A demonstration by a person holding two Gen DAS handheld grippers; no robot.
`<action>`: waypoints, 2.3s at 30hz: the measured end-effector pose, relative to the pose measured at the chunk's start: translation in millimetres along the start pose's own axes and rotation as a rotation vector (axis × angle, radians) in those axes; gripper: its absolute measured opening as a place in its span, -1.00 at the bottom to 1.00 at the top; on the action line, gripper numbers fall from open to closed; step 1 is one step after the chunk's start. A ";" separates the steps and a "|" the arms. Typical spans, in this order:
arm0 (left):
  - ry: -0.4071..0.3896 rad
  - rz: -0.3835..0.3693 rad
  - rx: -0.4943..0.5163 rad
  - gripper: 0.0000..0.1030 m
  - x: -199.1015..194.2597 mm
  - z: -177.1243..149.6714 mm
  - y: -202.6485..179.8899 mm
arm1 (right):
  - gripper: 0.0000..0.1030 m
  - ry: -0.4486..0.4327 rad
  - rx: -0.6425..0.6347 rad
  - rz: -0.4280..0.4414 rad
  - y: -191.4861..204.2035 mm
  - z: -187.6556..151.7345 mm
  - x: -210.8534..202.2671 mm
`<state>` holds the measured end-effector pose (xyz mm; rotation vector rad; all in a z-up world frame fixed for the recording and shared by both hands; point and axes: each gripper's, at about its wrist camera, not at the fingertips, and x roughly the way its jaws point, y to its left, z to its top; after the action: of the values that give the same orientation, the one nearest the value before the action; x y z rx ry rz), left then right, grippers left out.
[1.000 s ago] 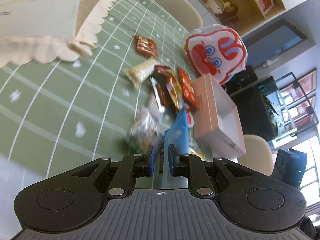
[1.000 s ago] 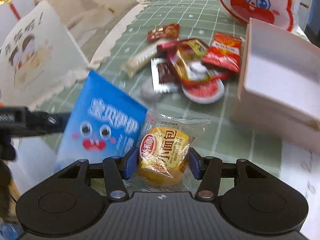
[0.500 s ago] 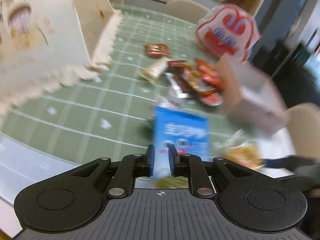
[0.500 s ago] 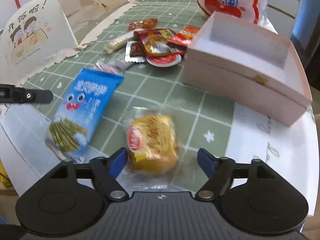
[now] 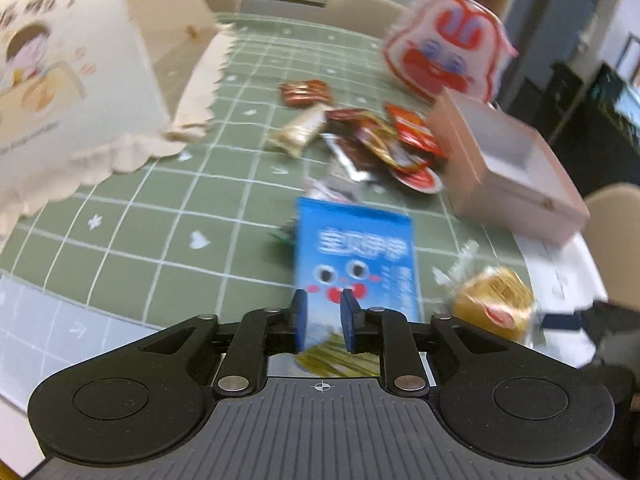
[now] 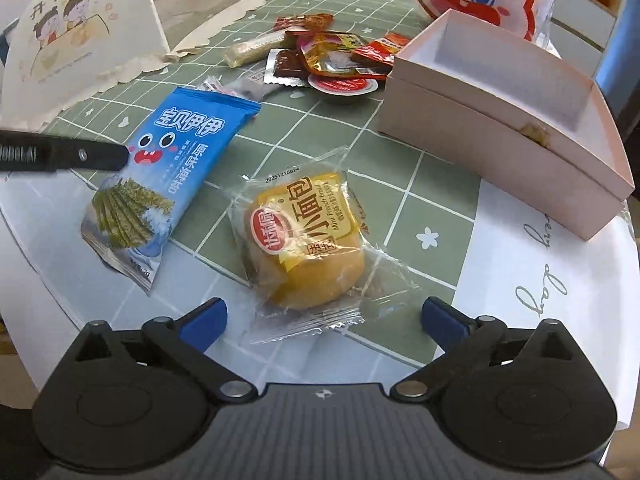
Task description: Organize snacks
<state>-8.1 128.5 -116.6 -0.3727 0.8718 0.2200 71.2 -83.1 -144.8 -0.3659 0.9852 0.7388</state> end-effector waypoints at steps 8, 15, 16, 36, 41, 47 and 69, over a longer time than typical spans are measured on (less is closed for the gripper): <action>0.054 -0.220 -0.165 -0.56 13.3 3.0 44.5 | 0.67 -0.078 -0.001 0.027 -7.3 10.6 -37.2; 0.068 -0.252 -0.223 -0.41 26.5 4.0 66.4 | -0.41 -0.121 -0.050 0.101 35.1 42.7 -39.6; 0.066 -0.268 -0.237 -0.40 27.0 4.1 69.7 | -0.42 -0.100 -0.066 0.081 41.6 44.8 -31.6; 0.060 -0.272 -0.271 -0.40 23.1 -1.2 84.8 | -0.41 -0.119 -0.094 0.106 68.4 66.7 -6.8; 0.055 -0.285 -0.319 -0.45 27.6 -6.9 96.7 | -0.41 -0.095 -0.123 0.062 69.3 60.4 -2.0; 0.050 -0.284 -0.340 -0.45 27.9 -6.6 100.4 | -0.41 -0.092 -0.121 0.053 66.6 59.8 -8.4; 0.043 -0.399 -0.452 -0.45 35.7 -18.6 118.6 | -0.36 -0.129 -0.217 0.102 91.5 69.8 4.9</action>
<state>-38.8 230.6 -182.3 -0.9645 0.7674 0.0361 51.2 24.4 -108.8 -0.4534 0.8088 0.9543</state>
